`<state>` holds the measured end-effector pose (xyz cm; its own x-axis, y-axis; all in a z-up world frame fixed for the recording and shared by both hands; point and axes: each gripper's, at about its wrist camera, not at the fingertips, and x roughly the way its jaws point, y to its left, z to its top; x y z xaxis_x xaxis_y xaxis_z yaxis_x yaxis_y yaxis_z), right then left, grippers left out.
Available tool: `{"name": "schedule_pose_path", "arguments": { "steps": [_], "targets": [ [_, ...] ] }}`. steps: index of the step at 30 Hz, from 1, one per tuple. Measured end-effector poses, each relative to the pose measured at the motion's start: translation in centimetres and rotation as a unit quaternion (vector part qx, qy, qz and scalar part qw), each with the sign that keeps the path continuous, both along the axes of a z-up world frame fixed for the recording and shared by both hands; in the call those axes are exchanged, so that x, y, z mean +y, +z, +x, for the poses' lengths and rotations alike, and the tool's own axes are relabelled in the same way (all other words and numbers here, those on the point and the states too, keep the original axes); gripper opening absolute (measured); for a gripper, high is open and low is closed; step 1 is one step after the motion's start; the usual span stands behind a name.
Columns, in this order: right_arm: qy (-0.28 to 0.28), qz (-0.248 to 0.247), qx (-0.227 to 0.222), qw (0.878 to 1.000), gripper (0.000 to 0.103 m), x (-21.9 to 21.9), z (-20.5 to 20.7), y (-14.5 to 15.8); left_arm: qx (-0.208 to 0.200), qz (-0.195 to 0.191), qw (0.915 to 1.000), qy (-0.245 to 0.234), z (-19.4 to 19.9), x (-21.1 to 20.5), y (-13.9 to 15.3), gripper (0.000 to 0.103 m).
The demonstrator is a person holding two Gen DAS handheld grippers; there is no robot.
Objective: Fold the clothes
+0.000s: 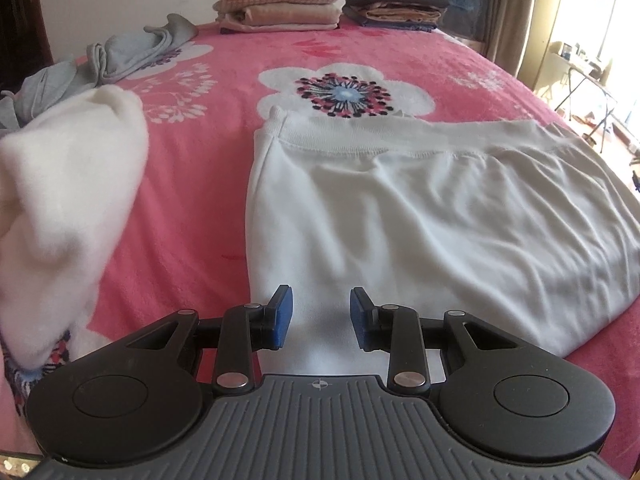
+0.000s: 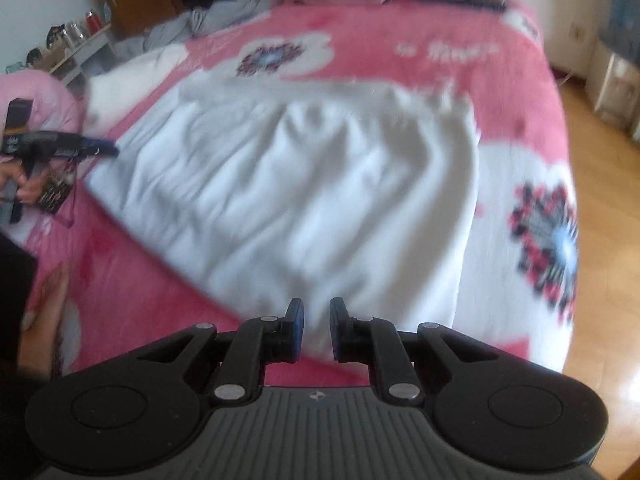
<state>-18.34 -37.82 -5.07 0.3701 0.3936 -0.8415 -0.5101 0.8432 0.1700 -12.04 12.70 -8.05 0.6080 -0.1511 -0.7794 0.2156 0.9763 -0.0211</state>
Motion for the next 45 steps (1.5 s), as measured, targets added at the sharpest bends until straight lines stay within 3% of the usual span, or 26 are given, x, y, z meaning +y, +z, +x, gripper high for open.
{"name": "schedule_pose_path", "arguments": {
  "steps": [3,4,8,11,14,16,19,22,26,30,33,36,39,45],
  "targets": [
    [-0.008,-0.084,0.021,0.996,0.015,-0.2,-0.3,-2.8,-0.005,0.016,0.9999,-0.003,-0.6,0.4,0.2,0.031],
    [-0.009,-0.089,0.018,0.996,0.015,-0.5,-0.7,-2.8,-0.009,0.022,0.9997,-0.005,-1.0,0.5,0.5,0.031],
    [-0.01,-0.087,0.002,0.996,0.015,0.2,-0.4,-0.4,-0.035,-0.002,0.9985,-0.042,-1.9,-0.6,1.9,0.031],
    [0.024,-0.051,-0.028,0.998,0.015,2.9,0.4,0.8,-0.042,-0.031,0.9934,-0.102,-1.5,-3.6,2.2,0.031],
    [0.08,-0.017,-0.046,0.996,0.015,6.7,1.1,0.4,-0.028,-0.037,0.9859,-0.161,-1.3,-7.0,1.5,0.032],
    [0.104,-0.01,-0.039,0.994,0.015,8.8,1.6,-0.6,0.007,-0.01,0.9839,-0.179,-1.6,-8.3,0.3,0.032],
    [0.115,-0.022,-0.027,0.993,0.015,10.3,1.8,-1.6,0.058,0.04,0.9859,-0.151,-2.8,-6.8,-1.3,0.032],
    [0.098,-0.016,-0.022,0.995,0.015,9.8,1.4,-1.1,0.078,0.011,0.9922,-0.097,-3.8,-3.2,-0.6,0.032],
    [0.06,0.004,-0.023,0.998,0.015,9.3,2.0,-1.1,0.06,-0.025,0.9962,-0.057,-2.7,-1.5,1.4,0.035],
    [0.025,0.029,-0.026,0.999,0.015,10.0,3.2,-1.3,0.031,-0.05,0.9957,-0.071,-0.6,-3.3,2.4,0.039],
    [0.003,0.04,-0.03,0.999,0.015,11.2,3.9,-1.5,0.033,-0.068,0.9941,-0.078,0.8,-4.9,2.2,0.042],
    [-0.012,0.046,-0.033,0.998,0.017,11.9,4.1,-1.3,0.027,-0.056,0.9953,-0.075,1.8,-6.2,1.4,0.043],
    [-0.02,0.056,-0.032,0.998,0.026,12.2,4.2,-1.3,0.022,-0.041,0.9966,-0.067,2.7,-7.2,0.7,0.043],
    [-0.044,0.071,-0.005,0.997,0.026,12.1,4.9,-2.5,0.027,-0.034,0.9983,-0.04,3.7,-6.3,0.0,0.044]
  ]
}}
